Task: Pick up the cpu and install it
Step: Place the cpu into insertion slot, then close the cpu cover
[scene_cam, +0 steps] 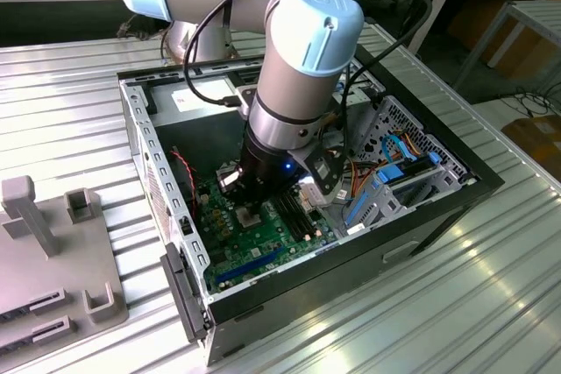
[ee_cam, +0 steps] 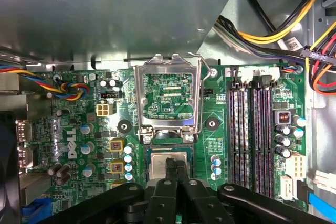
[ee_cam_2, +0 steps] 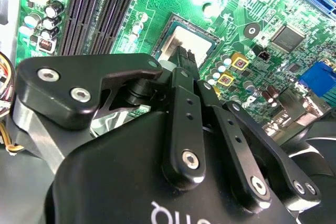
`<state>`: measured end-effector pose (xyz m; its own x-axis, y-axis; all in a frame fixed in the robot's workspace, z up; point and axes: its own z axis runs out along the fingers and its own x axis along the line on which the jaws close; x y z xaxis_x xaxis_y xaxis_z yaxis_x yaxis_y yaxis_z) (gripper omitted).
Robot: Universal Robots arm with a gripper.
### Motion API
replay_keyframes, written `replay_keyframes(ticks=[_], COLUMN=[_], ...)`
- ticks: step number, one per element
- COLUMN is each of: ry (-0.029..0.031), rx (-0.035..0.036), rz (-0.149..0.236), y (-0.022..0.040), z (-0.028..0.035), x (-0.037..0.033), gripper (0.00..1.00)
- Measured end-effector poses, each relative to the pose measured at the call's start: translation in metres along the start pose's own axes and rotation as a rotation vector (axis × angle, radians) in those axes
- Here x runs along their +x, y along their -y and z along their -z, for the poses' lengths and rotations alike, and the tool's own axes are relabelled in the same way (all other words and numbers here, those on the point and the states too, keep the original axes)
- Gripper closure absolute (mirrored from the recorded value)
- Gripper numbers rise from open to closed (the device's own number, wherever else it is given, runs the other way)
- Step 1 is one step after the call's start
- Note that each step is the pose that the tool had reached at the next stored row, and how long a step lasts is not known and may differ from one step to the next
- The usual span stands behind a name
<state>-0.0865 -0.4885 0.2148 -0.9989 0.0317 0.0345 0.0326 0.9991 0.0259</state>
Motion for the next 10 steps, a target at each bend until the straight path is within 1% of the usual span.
replay_keyframes(ticks=[10], ry=[0.0000], rx=[0.0000], rz=[0.000], y=[0.0000], z=[0.0000], x=[0.0011], gripper=[0.89])
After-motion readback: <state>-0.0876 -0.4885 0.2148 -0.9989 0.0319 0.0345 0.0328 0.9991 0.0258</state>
